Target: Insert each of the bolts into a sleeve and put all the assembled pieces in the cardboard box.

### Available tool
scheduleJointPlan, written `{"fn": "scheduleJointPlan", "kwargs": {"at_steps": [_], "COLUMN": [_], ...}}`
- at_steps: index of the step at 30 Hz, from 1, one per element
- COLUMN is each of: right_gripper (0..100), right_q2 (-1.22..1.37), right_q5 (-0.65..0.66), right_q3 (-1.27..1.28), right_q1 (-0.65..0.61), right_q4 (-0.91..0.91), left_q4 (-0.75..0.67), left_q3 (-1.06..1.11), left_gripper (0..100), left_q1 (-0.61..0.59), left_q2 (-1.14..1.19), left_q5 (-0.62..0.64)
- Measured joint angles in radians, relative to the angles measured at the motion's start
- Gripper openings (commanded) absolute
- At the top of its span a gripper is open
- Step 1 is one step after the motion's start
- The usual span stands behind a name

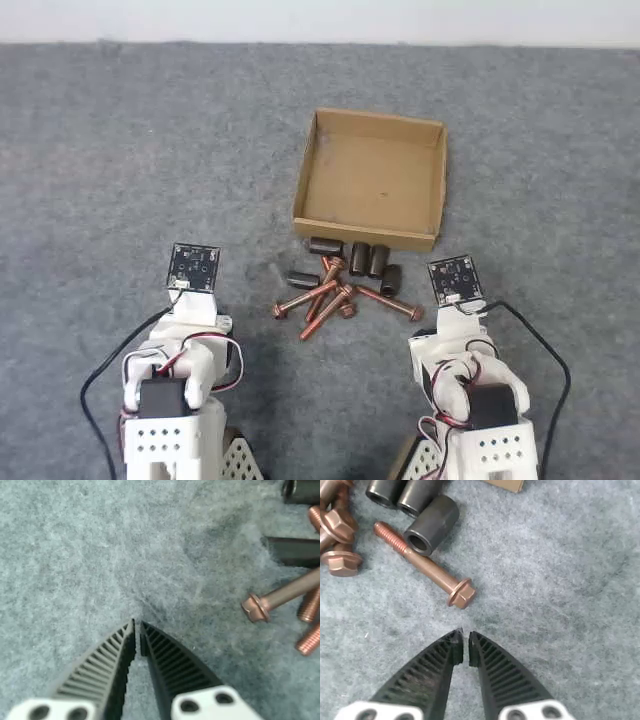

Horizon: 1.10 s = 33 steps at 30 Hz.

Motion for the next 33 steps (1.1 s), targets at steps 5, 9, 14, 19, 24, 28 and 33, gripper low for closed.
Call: {"fn": "scheduleJointPlan", "kwargs": {"at_steps": [5, 9, 14, 19, 24, 28, 33], "right_gripper": [0.6, 0.6, 0.6, 0.6, 0.6, 0.6, 0.6], "right_q2": [0.0, 0.0, 0.0, 0.0, 0.0, 0.0, 0.0], "right_q5": [0.0, 0.0, 0.0, 0.0, 0.0, 0.0, 0.0], "right_q3": [0.0, 0.0, 0.0, 0.0, 0.0, 0.0, 0.0], "right_q1": [0.0, 0.0, 0.0, 0.0, 0.0, 0.0, 0.0], "right_q4": [0.0, 0.0, 0.0, 0.0, 0.0, 0.0, 0.0], "left_q4": [0.0, 0.0, 0.0, 0.0, 0.0, 0.0, -0.031], "left_q3": [0.0, 0.0, 0.0, 0.0, 0.0, 0.0, 0.0], "left_gripper": [1, 1, 1, 1, 1, 1, 1], "left_q1": [-0.002, -0.002, 0.0, 0.006, 0.005, 0.006, 0.005], "left_q2": [0.0, 0.0, 0.0, 0.0, 0.0, 0.0, 0.0], "left_q5": [0.0, 0.0, 0.0, 0.0, 0.0, 0.0, 0.0]}}
